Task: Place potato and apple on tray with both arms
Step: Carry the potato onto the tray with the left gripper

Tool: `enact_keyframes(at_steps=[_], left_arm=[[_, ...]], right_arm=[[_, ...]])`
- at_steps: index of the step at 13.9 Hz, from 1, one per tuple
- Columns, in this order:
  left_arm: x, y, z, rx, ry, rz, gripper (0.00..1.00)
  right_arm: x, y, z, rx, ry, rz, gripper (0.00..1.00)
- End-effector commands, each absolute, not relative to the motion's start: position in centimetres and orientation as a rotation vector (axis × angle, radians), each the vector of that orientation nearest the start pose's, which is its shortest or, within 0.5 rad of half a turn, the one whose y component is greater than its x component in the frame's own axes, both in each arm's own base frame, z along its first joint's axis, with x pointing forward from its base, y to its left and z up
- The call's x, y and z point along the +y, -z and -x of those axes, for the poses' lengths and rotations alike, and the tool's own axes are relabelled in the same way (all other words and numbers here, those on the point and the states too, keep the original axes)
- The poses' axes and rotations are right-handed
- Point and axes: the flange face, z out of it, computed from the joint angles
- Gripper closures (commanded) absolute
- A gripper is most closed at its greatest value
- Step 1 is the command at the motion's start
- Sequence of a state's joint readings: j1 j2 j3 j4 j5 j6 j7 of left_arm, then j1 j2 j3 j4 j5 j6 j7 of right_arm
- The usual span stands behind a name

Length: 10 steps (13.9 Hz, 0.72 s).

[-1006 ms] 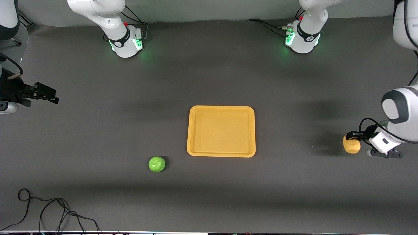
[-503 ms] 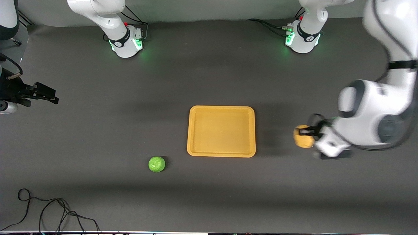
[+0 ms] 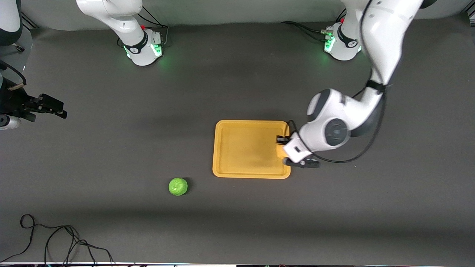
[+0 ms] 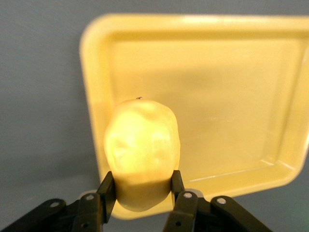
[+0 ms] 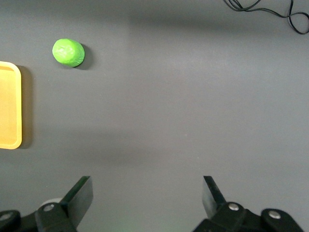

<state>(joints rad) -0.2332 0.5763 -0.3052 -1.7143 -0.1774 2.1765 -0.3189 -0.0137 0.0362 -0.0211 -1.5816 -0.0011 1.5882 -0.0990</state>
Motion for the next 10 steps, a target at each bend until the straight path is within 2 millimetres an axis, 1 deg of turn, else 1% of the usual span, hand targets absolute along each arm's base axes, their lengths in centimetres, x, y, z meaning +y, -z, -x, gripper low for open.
enact_keyframes(at_steps=[1,2,3,4,5,6,7,8,9,10], left_arm=[[-33.0,-24.1,-57.3,0.063,-0.376,3.358,1.0],[-33.0,-24.1,-57.3,0.067,-0.385,3.355,1.0],[-33.0,-23.9,-57.1,0.075,-0.395,3.347,1.0],[-32.9,-23.8,-57.2,0.077,-0.396,3.343,0.99],[-32.8,-23.4,-57.0,0.082,-0.405,3.336,0.95],[-32.7,-23.2,-56.8,0.091,-0.408,3.327,0.94],[-32.6,-23.2,-56.7,0.093,-0.41,3.323,0.91],[-32.7,-23.2,-56.6,0.095,-0.412,3.321,0.85],[-32.7,-23.0,-56.6,0.097,-0.412,3.322,0.76],[-32.7,-22.9,-56.6,0.114,-0.413,3.322,0.64]], right_arm=[[-1.5,-60.1,-57.7,-0.135,-0.034,3.137,0.0],[-1.2,-59.3,-58.5,-0.134,-0.038,3.134,0.0],[-0.1,-59.2,-59.5,-0.151,-0.031,3.131,0.0],[2.5,-58.9,-60.8,-0.184,-0.024,3.127,0.0],[5.0,-58.8,-62.0,-0.187,-0.005,3.124,0.0],[7.3,-58.5,-63.2,-0.17,0.008,3.125,0.0],[10.3,-58.1,-64.3,-0.156,0.02,3.126,0.0],[13.1,-57.7,-65.2,-0.147,0.038,3.125,0.0],[16.0,-57.0,-66.1,-0.144,0.051,3.121,0.0],[19.4,-56.3,-66.6,-0.147,0.062,3.12,0.0]])
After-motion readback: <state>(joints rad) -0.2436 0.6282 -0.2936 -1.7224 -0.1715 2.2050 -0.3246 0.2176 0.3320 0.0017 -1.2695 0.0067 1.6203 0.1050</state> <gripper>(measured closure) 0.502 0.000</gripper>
